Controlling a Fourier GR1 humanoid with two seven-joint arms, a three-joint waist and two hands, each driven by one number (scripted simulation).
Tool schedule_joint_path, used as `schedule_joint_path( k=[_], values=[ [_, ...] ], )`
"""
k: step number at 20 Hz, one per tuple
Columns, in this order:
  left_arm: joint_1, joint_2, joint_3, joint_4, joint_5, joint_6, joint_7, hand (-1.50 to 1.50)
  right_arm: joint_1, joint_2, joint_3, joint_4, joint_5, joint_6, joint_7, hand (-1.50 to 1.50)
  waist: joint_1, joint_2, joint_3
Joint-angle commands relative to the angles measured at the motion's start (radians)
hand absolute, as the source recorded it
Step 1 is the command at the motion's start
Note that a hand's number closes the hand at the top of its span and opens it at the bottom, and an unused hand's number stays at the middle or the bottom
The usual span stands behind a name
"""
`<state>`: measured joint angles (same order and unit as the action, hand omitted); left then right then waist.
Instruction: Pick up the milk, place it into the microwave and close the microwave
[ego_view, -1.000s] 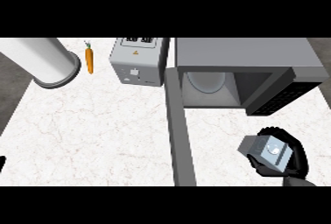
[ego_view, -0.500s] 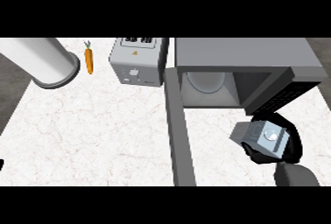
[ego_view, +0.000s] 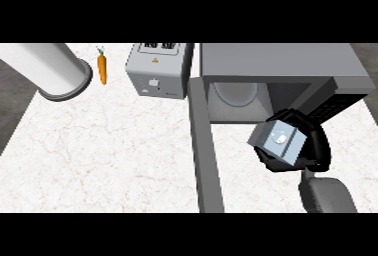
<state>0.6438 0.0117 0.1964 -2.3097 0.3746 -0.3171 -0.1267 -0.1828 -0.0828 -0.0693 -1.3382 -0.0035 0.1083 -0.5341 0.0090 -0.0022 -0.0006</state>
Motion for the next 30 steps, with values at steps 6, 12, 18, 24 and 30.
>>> schedule_joint_path(
  k=[6, 12, 18, 24, 30],
  values=[
    [-0.077, -0.011, 0.035, 0.058, -0.023, -0.003, 0.001, -1.5, -0.272, 0.048, 0.018, 0.165, 0.103, -0.156, 0.153, 1.5, 0.002, 0.003, 0.0],
    [-0.059, 0.013, 0.067, 0.021, 0.036, -0.026, 0.042, -1.5, -0.481, 0.01, -0.062, 0.429, 0.088, -0.16, 0.107, 1.5, 0.025, 0.009, 0.001],
    [-0.135, 0.035, 0.064, 0.09, 0.024, -0.037, 0.03, -1.5, -0.547, 0.004, -0.059, 0.508, 0.13, -0.204, 0.083, 1.5, 0.049, 0.019, 0.0],
    [-0.128, 0.035, 0.044, 0.096, 0.031, -0.06, 0.033, -1.5, -0.548, 0.002, -0.077, 0.543, 0.155, -0.275, -0.001, 1.5, 0.094, 0.029, 0.0],
    [-0.16, 0.037, 0.022, 0.064, 0.023, -0.05, 0.051, -1.5, -0.533, -0.07, -0.08, 0.554, 0.215, -0.323, -0.049, 1.5, 0.116, 0.035, 0.0]
  ],
)
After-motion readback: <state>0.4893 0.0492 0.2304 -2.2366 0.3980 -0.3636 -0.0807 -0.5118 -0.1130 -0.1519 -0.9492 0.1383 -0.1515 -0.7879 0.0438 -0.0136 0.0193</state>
